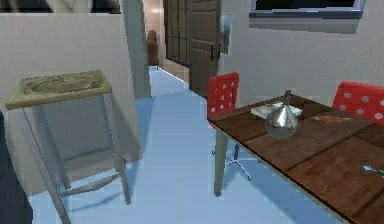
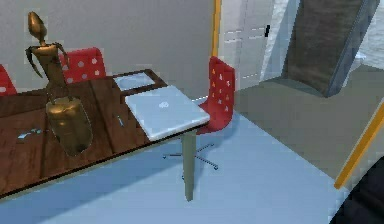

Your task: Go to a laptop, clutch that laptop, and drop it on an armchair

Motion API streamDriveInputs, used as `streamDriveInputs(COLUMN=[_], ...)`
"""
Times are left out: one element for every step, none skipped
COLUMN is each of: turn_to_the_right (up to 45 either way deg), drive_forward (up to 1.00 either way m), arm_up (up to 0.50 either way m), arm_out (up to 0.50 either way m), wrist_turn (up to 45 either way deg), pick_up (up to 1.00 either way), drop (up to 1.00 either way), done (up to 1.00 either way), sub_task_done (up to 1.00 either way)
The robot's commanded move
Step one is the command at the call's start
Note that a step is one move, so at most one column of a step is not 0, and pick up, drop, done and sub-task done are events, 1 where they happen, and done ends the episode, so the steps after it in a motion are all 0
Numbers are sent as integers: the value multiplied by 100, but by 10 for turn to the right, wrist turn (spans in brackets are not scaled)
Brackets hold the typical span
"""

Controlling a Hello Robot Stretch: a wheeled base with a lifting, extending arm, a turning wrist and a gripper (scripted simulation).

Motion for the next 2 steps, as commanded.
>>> streamDriveInputs(turn_to_the_right=[0,0], drive_forward=[0,0], arm_up=[50,36], arm_out=[0,0], wrist_turn=[0,0], pick_up=[0,0], drop=[0,0], done=[0,0], sub_task_done=[0,0])
